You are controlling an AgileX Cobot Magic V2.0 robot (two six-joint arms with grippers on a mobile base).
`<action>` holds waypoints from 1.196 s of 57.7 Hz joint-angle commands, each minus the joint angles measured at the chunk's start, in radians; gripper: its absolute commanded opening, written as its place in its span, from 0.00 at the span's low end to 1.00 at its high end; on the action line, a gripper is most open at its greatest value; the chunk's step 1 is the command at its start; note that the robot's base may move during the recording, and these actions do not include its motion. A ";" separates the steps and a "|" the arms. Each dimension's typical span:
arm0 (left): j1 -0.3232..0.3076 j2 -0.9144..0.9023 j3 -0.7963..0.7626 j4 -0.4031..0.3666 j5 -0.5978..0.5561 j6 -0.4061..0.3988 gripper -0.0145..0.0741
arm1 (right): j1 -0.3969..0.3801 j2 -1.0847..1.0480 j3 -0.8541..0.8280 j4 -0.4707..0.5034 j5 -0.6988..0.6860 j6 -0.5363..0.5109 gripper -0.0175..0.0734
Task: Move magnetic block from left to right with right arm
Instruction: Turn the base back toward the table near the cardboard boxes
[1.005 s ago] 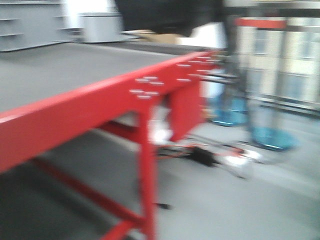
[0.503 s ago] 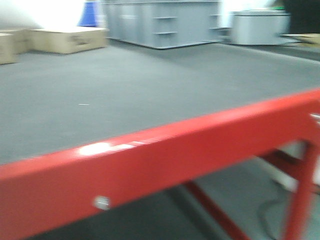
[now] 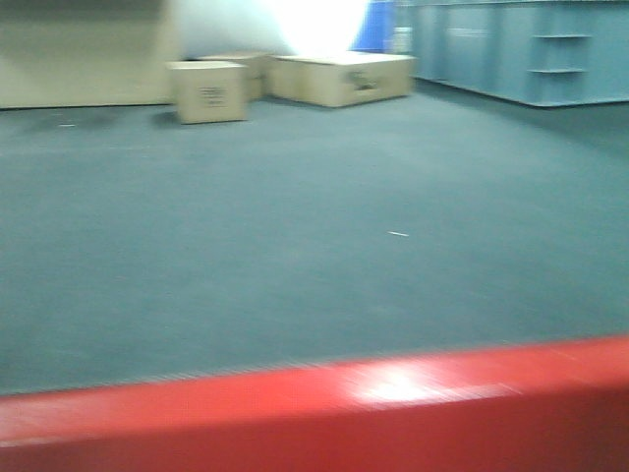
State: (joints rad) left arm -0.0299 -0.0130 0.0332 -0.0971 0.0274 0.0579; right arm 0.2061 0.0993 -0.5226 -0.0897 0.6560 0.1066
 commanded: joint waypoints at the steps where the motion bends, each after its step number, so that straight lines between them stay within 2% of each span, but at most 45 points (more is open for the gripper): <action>1: -0.006 -0.010 0.004 -0.005 -0.084 -0.006 0.02 | -0.004 0.016 -0.024 -0.006 -0.086 -0.006 0.44; 69: -0.006 -0.010 0.004 -0.005 -0.084 -0.006 0.02 | -0.004 0.016 -0.024 -0.006 -0.086 -0.006 0.44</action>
State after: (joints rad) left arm -0.0299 -0.0130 0.0332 -0.0971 0.0274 0.0579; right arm 0.2061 0.0993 -0.5226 -0.0897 0.6560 0.1066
